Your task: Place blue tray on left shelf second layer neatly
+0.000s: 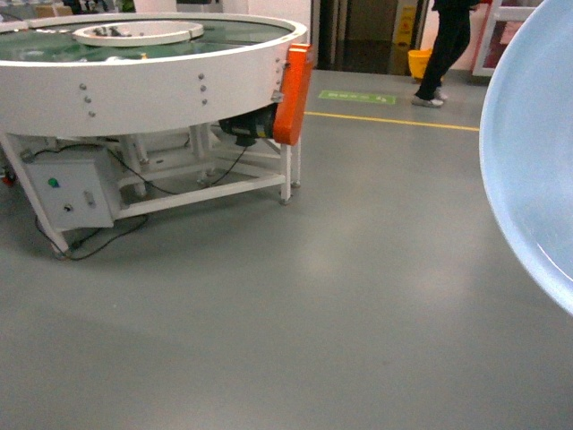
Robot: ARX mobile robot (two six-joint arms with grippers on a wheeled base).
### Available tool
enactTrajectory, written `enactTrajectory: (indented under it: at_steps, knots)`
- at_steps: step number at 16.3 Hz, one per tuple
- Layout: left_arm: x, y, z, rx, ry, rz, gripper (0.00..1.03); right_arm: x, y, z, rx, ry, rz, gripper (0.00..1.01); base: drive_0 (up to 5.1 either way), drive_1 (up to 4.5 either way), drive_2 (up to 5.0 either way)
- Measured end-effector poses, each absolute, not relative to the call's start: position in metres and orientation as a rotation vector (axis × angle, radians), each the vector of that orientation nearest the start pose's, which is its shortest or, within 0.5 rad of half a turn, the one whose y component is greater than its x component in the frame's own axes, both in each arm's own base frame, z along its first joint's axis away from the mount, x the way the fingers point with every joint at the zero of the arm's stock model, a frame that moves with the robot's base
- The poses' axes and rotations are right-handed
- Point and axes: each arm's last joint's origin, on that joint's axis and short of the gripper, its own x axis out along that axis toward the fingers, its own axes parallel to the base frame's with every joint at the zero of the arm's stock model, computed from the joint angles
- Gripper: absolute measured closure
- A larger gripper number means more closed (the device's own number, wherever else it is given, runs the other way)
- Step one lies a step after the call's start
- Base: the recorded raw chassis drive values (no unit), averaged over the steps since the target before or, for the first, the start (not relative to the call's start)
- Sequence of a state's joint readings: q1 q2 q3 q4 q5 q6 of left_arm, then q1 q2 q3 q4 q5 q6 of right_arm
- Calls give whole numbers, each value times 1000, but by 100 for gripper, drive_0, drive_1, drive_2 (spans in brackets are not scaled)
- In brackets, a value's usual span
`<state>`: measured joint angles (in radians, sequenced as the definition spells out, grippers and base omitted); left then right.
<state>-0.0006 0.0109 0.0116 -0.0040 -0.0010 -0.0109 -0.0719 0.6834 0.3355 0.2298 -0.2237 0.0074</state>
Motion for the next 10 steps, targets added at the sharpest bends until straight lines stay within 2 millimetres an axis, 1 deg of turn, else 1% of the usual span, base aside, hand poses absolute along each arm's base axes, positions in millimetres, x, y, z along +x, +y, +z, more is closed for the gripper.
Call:
enactTrajectory:
  at_steps: [10]
  knots:
    - [98,0,166,-11,2,0,5,161,-5,232,25,119,152,99,278,-231,-485]
